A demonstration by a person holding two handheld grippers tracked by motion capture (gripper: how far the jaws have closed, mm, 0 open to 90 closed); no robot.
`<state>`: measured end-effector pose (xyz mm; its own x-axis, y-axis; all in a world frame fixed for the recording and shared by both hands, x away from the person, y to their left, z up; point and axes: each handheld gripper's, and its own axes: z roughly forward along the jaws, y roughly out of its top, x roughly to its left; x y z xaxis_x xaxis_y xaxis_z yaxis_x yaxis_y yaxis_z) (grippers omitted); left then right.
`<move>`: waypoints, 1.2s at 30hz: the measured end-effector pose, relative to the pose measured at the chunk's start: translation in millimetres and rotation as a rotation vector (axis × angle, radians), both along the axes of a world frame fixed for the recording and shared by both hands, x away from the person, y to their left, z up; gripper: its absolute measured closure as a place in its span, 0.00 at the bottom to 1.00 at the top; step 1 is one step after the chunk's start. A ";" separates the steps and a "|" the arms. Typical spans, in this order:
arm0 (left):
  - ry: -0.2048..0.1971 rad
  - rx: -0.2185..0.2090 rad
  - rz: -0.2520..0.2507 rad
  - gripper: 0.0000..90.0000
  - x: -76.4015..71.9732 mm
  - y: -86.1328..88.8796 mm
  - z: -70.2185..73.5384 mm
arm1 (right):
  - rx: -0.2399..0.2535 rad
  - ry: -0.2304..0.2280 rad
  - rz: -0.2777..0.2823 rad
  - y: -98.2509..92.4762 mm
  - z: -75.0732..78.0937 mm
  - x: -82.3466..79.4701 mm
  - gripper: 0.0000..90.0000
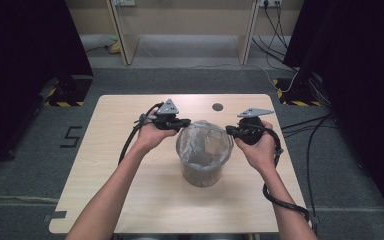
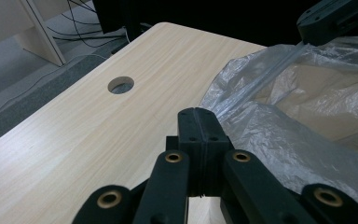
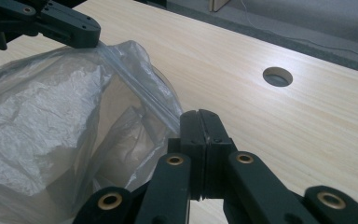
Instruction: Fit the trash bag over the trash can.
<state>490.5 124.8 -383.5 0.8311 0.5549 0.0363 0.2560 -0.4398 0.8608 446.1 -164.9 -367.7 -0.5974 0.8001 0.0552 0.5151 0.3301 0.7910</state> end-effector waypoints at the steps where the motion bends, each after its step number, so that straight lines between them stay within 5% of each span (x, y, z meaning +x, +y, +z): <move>1: 0.000 0.001 0.000 0.99 0.3 -0.4 -0.1 | -0.001 0.003 -0.001 -0.3 -0.7 0.4 0.99; 36: 0.003 -0.008 0.050 0.99 3.7 -7.9 -6.6 | -0.054 0.023 0.011 0.4 -4.1 5.2 0.98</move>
<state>494.1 116.9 -390.1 0.8023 0.5962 0.0288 0.2806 -0.4193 0.8634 451.3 -164.5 -371.7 -0.6053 0.7956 0.0261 0.5290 0.3775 0.7600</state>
